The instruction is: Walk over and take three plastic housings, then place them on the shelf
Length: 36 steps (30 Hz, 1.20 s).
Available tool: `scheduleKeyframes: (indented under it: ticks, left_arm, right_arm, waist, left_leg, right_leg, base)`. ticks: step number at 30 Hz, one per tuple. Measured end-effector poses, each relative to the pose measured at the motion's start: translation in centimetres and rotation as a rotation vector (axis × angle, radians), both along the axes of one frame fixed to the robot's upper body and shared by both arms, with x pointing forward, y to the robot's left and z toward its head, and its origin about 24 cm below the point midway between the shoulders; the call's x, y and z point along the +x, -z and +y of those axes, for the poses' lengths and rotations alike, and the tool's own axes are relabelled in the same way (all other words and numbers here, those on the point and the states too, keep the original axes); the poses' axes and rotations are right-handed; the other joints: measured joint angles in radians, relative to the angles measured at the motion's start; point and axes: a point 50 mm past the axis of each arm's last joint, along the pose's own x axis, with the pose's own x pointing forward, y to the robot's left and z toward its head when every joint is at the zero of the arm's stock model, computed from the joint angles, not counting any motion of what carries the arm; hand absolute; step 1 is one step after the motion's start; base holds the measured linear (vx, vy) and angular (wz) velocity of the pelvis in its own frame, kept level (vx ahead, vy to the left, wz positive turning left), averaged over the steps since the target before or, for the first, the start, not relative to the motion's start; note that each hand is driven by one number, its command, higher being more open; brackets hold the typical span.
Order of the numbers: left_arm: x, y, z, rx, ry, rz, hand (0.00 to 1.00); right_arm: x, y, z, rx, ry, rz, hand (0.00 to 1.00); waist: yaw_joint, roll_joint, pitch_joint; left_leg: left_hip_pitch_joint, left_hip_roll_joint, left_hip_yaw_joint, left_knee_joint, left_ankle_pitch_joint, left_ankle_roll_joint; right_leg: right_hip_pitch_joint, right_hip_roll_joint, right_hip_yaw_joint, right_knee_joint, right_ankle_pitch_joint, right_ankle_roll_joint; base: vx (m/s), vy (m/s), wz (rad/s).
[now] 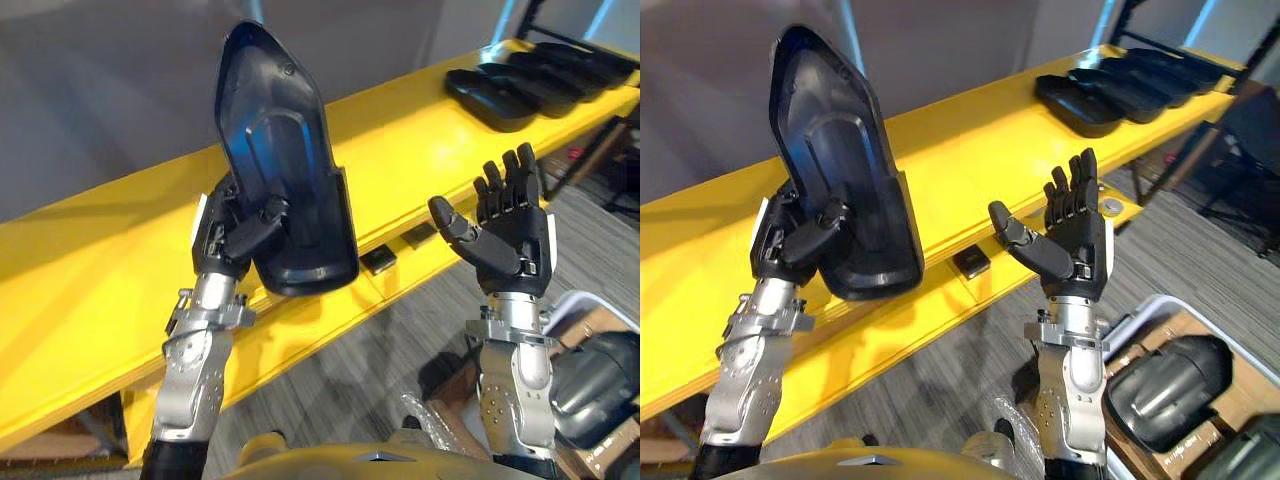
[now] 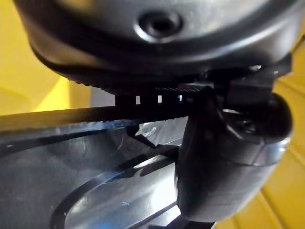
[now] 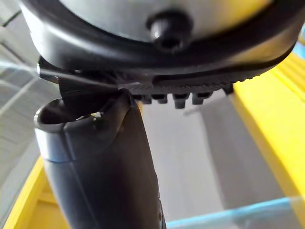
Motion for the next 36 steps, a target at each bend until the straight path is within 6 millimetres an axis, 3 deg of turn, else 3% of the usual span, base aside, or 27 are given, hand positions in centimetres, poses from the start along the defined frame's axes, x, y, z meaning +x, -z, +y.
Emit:
scheduleKeyframes:
  ticks: [5,9,12,14,19,25,30,36]
  left_arm:
    - [5.2,-1.5,1.7,-0.110,-0.191,0.039,0.00]
    - [7.5,-1.5,2.9,-0.216,-0.292,0.111,0.00]
    - [8.8,-0.2,4.0,-0.293,-0.407,0.229,0.00]
    - [8.8,0.6,5.0,-0.347,-0.466,0.281,0.00]
    - [8.6,1.6,5.9,-0.399,-0.567,0.374,0.00]
    - [10.6,-0.5,4.9,-0.396,-0.550,0.377,0.00]
    - [11.9,-0.6,4.1,-0.251,-0.488,0.454,0.00]
    - [13.0,-2.3,3.5,-0.154,-0.390,0.420,0.00]
  right_arm:
    - [-0.6,0.8,0.7,-0.039,-0.100,0.067,1.00]
    - [-0.7,1.7,2.0,-0.140,-0.242,0.140,1.00]
    - [-0.4,1.4,2.5,-0.187,-0.309,0.135,1.00]
    - [-0.2,1.2,2.6,-0.194,-0.319,0.121,1.00]
    - [-0.3,1.4,3.7,-0.181,-0.362,0.129,1.00]
    - [-0.7,0.8,6.4,-0.153,-0.477,0.093,1.00]
    - [-0.7,0.2,6.5,-0.142,-0.472,0.068,1.00]
    - [0.1,-0.7,7.1,-0.123,-0.488,0.028,1.00]
  waist:
    - [-0.061,0.004,-0.018]
    - [-0.078,0.005,-0.019]
    - [-0.091,0.006,-0.018]
    - [-0.107,0.007,-0.018]
    - [-0.107,0.005,-0.005]
    - [-0.103,-0.005,0.046]
    - [-0.103,-0.008,0.052]
    - [-0.099,0.003,0.089]
  left_leg:
    - [0.029,0.008,0.067,-0.070,0.031,-0.014]
    - [0.029,0.016,0.094,-0.089,0.052,-0.016]
    - [0.030,0.016,0.103,-0.106,0.064,-0.018]
    - [0.035,0.015,0.106,-0.115,0.065,-0.019]
    - [0.043,0.015,0.110,-0.130,0.070,-0.020]
    - [0.009,0.031,0.108,-0.129,0.070,-0.027]
    - [-0.028,0.043,0.120,-0.085,0.069,-0.026]
    - [-0.025,0.050,0.129,-0.081,0.068,-0.027]
  right_leg:
    - [-0.052,0.014,0.057,0.009,0.001,-0.001]
    - [-0.086,0.035,0.088,0.016,0.006,-0.008]
    - [-0.108,0.039,0.100,0.023,0.006,-0.008]
    - [-0.108,0.040,0.101,0.023,0.005,-0.008]
    - [-0.107,0.043,0.101,0.023,0.005,-0.009]
    - [-0.119,0.043,0.087,0.023,0.004,-0.011]
    - [-0.136,0.045,0.083,0.024,0.005,-0.012]
    - [-0.136,0.048,0.079,0.026,0.005,-0.012]
  base:
    - [-0.03,-0.020,-0.30]
    - [0.02,-0.022,-0.23]
    - [0.03,-0.013,-0.07]
    - [0.02,-0.003,-0.05]
    - [0.00,-0.002,-0.01]
    - [-0.04,-0.018,0.10]
    - [0.03,-0.007,0.03]
    - [0.01,-0.003,0.02]
